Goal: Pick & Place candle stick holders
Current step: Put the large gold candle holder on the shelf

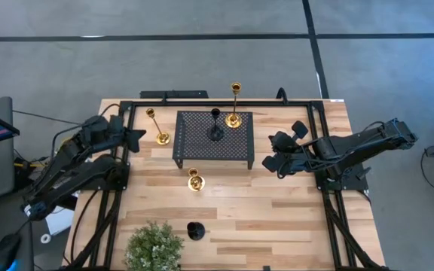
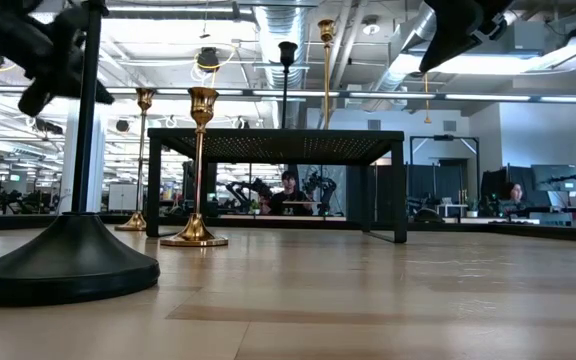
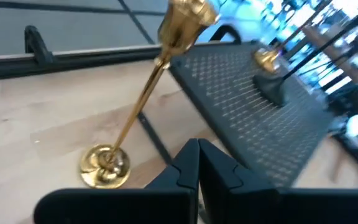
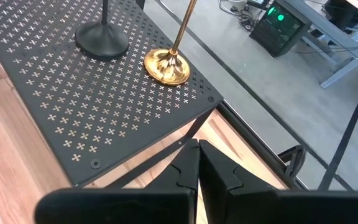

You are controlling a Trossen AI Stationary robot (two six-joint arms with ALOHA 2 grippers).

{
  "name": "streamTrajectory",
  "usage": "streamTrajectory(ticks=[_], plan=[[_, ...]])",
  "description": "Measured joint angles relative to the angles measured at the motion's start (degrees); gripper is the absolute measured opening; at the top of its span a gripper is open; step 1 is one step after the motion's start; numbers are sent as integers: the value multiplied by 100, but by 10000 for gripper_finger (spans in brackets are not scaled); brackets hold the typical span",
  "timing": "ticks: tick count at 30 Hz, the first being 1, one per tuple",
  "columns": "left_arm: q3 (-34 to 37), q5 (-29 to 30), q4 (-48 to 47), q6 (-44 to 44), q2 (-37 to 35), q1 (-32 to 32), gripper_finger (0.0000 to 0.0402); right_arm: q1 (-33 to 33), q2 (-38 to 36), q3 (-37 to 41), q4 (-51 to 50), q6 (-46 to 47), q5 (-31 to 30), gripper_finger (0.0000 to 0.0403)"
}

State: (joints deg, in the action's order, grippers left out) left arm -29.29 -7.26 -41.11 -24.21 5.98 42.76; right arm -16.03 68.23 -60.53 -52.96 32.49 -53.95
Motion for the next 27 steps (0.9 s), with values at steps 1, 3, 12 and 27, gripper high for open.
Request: streamTrajectory(ticks=[1,3,12,27], plan=[[36,47,5,29,114,0,4,0,0,0,-13,-1,2,0],[117,165,50,-31,374,0,5,0,0,0,-35,-1,5,0],[192,260,846,443,1531,0,59,0,0,0,-92,-4,8,0],[188,816,1629,643,1847,0,141,0,0,0,-106,-4,31,0]])
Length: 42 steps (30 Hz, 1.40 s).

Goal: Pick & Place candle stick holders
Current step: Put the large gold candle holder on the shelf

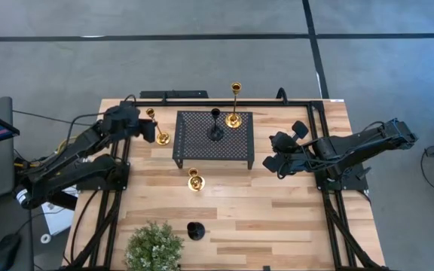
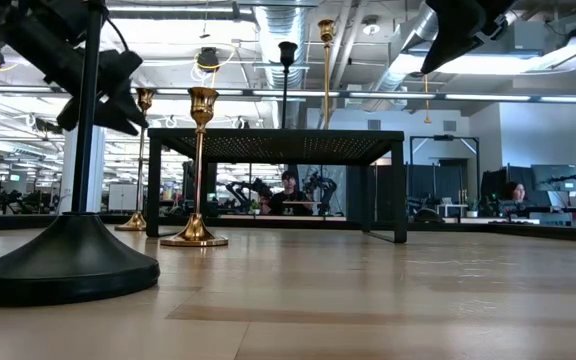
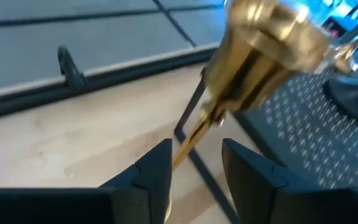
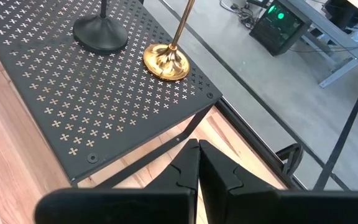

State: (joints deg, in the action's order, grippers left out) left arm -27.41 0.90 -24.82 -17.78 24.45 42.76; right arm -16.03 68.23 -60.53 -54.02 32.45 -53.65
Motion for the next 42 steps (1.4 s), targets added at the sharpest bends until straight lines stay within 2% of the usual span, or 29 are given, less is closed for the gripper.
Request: streamTrajectory(ticks=[8,14,21,29,36,38,42], plan=[[-1,276,439,146,124,0,163,0,0,0,0,0,0,0],[-5,294,881,149,503,0,158,2,0,0,1,0,0,0],[-5,226,929,149,925,0,112,2,0,0,0,0,0,0],[-5,133,946,390,899,-4,17,2,0,0,0,0,0,0],[-144,-161,649,760,706,-7,13,2,0,0,-98,0,0,0],[-422,-151,265,922,708,-7,11,2,0,0,-101,0,0,0],[-1184,279,-473,1295,714,-5,12,2,0,0,-103,0,0,0]])
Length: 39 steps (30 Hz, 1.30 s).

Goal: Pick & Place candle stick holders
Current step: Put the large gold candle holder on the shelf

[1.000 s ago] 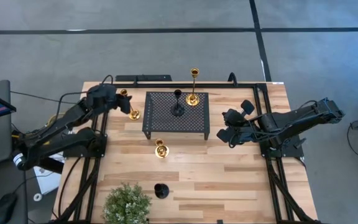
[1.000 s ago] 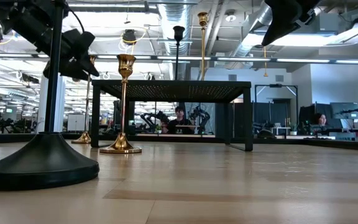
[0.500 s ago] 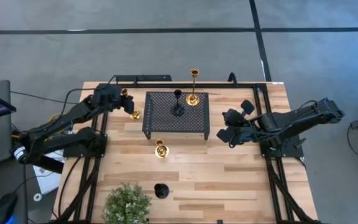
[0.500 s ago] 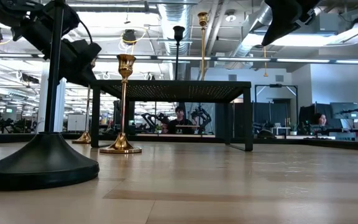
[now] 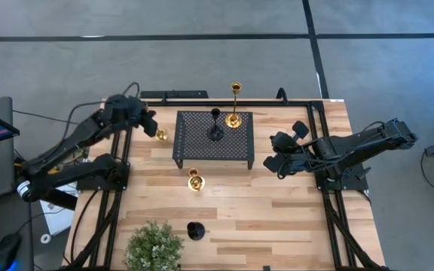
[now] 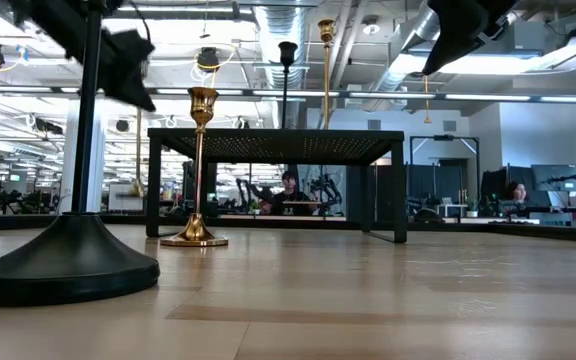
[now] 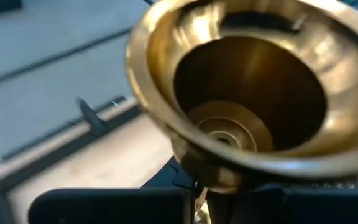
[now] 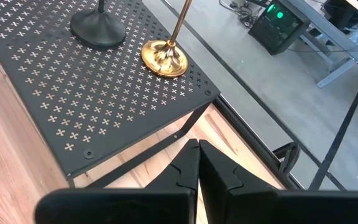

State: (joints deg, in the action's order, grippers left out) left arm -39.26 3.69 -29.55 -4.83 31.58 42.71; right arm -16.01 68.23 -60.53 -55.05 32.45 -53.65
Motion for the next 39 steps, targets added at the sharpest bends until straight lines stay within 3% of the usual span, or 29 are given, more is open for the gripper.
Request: streamTrajectory(ticks=[9,18,23,29,34,39], plan=[[-2034,242,-903,419,467,1,11,0,0,0,0,2,0,0],[-3420,-960,-895,460,2013,-1,11,0,0,0,0,2,0,0],[-3746,-1158,-705,461,2786,-174,11,0,0,0,0,2,-2,0],[-3761,-1163,-152,589,3136,-675,11,0,0,0,-49,2,-2,0],[-3765,-890,-173,594,3251,-1116,11,2,0,0,-90,2,-2,0],[-3765,-247,-128,789,3306,-1525,11,2,0,0,-109,2,-27,0]])
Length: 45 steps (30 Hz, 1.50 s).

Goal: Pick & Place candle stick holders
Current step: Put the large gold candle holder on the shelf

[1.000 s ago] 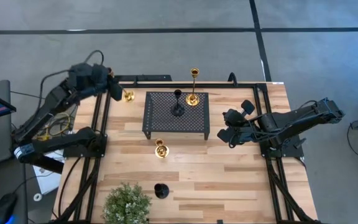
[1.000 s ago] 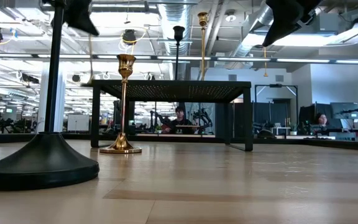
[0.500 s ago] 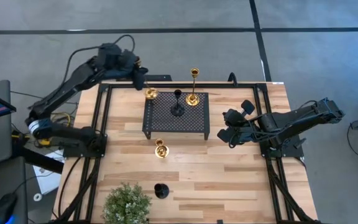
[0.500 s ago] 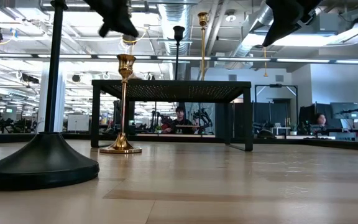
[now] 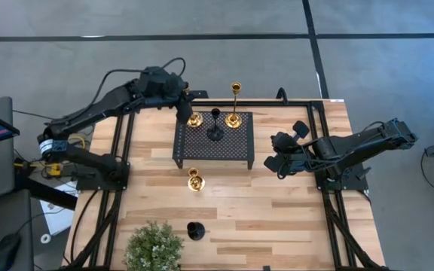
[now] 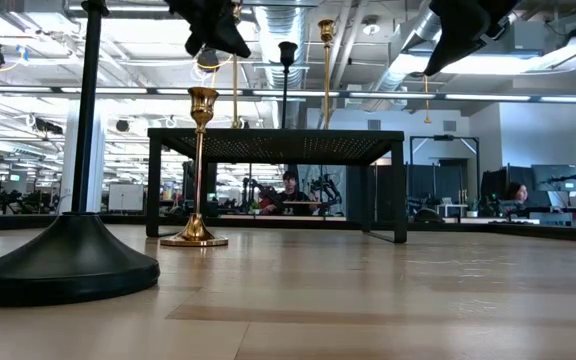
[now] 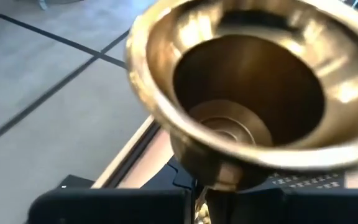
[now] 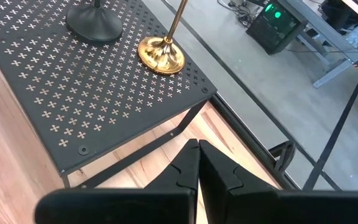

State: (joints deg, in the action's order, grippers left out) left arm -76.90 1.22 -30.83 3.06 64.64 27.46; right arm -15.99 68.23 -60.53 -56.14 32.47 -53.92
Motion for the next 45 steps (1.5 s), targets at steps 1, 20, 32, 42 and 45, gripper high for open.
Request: streamTrajectory(ticks=[1,20,32,42,45], plan=[[0,44,-2,14,5,-51,11,0,0,0,-2,0,1,0],[0,-38,224,-8,289,-85,11,-2,0,0,0,7,1,0],[0,-42,302,-10,300,-83,11,-4,0,0,0,9,2,0],[7,-45,304,-10,453,-83,12,-4,0,0,-2,12,1,0],[7,-42,300,-9,459,-83,12,-4,0,0,-2,13,1,0]])
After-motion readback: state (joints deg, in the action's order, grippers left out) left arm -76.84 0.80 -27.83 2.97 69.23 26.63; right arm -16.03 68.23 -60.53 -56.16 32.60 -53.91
